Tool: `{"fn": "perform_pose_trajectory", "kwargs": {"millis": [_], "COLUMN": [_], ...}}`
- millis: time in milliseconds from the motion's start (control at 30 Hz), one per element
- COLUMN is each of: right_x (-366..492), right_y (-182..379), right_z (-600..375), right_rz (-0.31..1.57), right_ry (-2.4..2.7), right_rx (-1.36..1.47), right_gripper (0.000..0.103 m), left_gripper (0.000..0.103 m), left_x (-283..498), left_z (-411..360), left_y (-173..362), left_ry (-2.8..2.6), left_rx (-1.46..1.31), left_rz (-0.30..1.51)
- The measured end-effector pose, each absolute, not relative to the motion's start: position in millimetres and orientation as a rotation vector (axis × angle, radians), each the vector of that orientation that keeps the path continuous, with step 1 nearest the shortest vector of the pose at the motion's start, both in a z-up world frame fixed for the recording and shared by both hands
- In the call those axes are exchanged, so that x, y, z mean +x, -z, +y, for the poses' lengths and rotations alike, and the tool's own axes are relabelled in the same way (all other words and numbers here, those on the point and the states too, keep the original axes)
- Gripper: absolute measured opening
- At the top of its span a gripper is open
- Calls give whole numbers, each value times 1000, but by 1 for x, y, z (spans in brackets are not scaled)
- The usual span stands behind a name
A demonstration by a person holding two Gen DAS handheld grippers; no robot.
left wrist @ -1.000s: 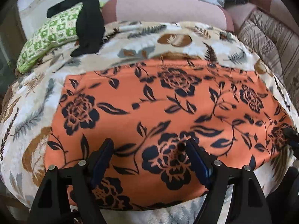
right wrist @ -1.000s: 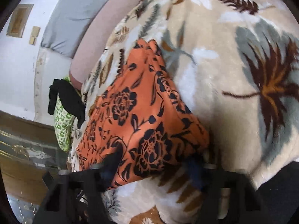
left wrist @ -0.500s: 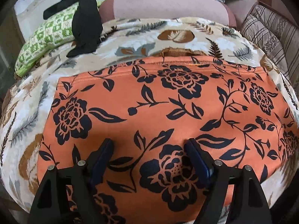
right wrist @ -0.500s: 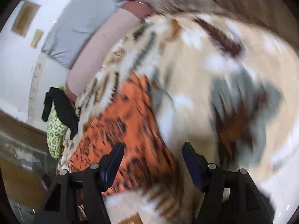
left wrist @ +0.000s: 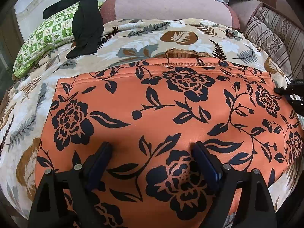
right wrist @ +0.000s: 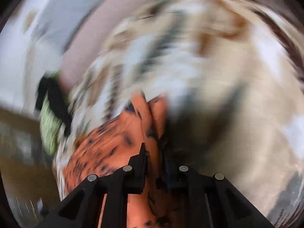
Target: Fold small clothes
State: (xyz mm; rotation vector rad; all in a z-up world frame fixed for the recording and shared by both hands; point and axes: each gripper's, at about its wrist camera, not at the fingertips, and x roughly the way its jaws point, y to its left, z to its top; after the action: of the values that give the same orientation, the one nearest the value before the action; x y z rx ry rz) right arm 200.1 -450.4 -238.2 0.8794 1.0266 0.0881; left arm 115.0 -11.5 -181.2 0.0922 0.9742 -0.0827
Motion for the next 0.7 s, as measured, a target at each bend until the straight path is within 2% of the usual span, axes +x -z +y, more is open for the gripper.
{"fn": "perform_pose_trajectory", "kwargs": {"millis": [133, 267, 300, 333, 367, 400, 467, 500, 533, 567, 600, 633, 700], "right_x": [194, 188, 195, 201, 208, 217, 234, 233, 230, 225, 220, 216, 212], "right_y": [212, 162, 159, 162, 169, 181, 213, 226, 229, 225, 211, 200, 191], "right_z": [-436, -415, -401, -392, -382, -375, -389, -417, -432, -439, -436, -428, -400], "right_rz": [1026, 895, 914, 945, 976, 1005, 1069, 1036, 1014, 984, 946, 931, 973], "right_ry": [-91, -112, -178, -237, -300, -346, -233, -191, -149, -108, -91, -111, -247], "right_rx": [749, 625, 605, 594, 587, 577, 584, 777, 902, 959, 919, 864, 770], "right_gripper": [20, 24, 36, 61, 71, 73, 69, 51, 45, 45, 52, 65, 74], "left_gripper": [88, 88, 88, 88, 88, 88, 88, 88, 88, 88, 88, 88, 88], "left_x": [116, 115, 115, 116, 117, 117, 118, 118, 117, 117, 117, 117, 116], "left_z": [-7, -7, -8, -8, -8, -8, -7, -6, -6, -6, -6, -7, -7], "left_y": [176, 178, 179, 179, 179, 179, 178, 177, 177, 177, 178, 178, 178], "left_ry": [84, 76, 74, 70, 68, 68, 73, 75, 77, 77, 77, 75, 70], "left_rx": [57, 72, 74, 71, 68, 69, 63, 63, 63, 62, 63, 65, 62], "left_rz": [987, 991, 991, 995, 1001, 1004, 1015, 1019, 1020, 1018, 1019, 1019, 1020]}}
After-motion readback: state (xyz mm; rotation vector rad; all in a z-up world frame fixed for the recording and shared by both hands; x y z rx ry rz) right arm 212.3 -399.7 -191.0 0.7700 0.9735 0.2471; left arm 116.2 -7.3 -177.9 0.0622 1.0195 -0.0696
